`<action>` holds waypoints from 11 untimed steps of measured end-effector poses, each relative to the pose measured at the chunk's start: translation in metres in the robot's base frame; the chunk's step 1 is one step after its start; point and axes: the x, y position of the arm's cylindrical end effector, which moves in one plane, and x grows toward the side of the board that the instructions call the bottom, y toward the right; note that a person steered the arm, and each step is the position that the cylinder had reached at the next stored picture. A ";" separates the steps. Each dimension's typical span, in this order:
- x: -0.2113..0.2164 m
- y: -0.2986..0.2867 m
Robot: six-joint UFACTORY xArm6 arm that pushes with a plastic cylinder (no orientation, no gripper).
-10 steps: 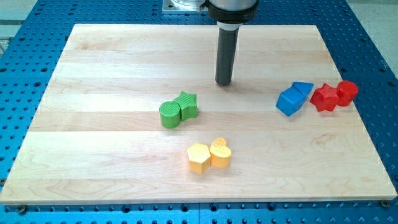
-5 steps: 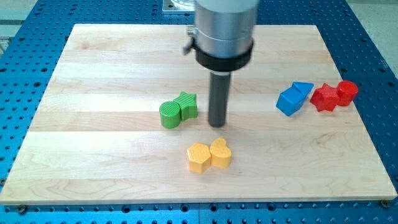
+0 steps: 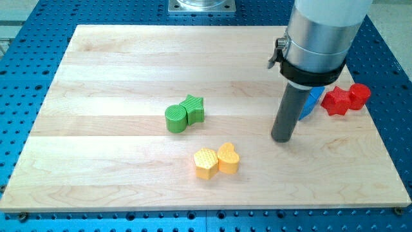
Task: Separate the blue cube from the blue triangle
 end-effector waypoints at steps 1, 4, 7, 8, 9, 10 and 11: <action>0.023 0.023; -0.005 0.070; -0.059 0.017; -0.071 0.009; -0.055 -0.054; -0.093 -0.076; -0.108 -0.056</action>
